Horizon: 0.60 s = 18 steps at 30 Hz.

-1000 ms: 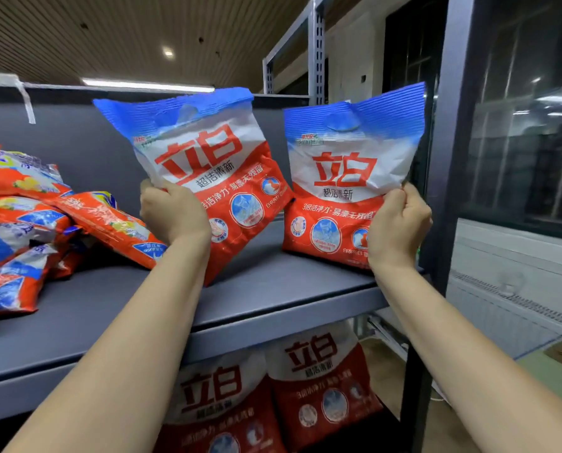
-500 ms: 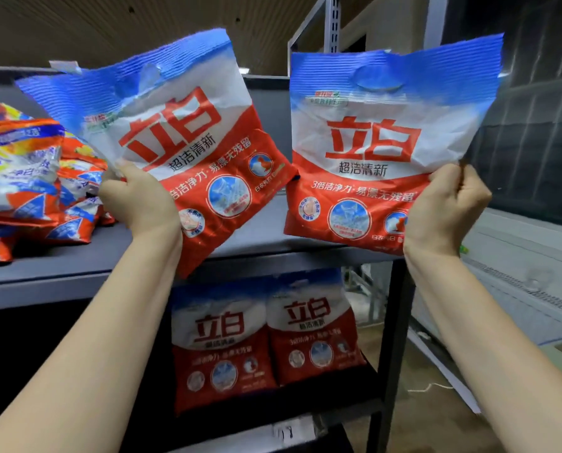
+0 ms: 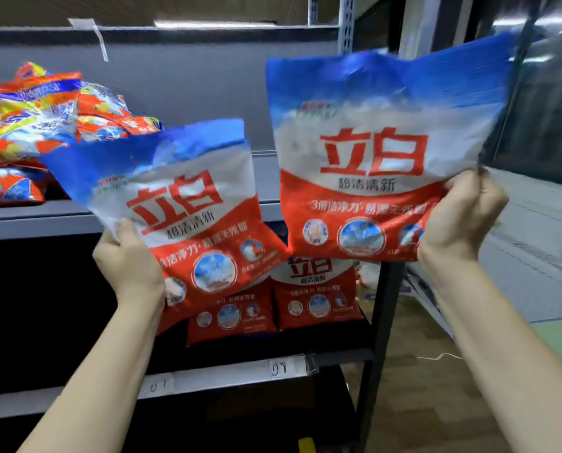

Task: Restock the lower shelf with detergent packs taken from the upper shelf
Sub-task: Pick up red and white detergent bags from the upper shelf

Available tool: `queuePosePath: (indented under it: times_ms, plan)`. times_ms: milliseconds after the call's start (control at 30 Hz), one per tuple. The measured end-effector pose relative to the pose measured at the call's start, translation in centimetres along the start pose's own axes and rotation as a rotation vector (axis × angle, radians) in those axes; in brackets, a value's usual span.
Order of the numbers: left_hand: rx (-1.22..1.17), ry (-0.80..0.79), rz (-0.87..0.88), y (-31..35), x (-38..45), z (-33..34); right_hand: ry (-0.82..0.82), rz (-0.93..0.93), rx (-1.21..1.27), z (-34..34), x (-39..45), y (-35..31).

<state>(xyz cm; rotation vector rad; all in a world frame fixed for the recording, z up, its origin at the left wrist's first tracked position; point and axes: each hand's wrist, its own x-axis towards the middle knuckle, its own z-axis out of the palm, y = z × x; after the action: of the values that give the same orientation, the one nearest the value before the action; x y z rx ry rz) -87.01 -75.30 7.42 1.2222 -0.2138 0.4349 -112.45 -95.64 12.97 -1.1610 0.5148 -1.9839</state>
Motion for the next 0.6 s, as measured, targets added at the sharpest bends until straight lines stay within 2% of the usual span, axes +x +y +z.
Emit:
queuePosePath:
  times_ms: [133, 233, 367, 600]
  plan:
    - [0.117, 0.004, 0.012, -3.8, -2.3, -1.1, -0.104, 0.023, -0.242, -1.1, -2.3, 3.4]
    - [0.219, -0.014, -0.031, -6.2, -3.0, -1.8, -0.143, 0.048, -0.266, -1.9, -4.1, 6.3]
    - [0.356, -0.064, -0.105, -9.0, -3.0, -2.9, -0.253, 0.180, -0.325, -2.9, -6.4, 10.3]
    - [0.391, -0.076, -0.280, -15.6, -2.4, -3.4, -0.313, 0.392, -0.348, -2.0, -8.6, 15.6]
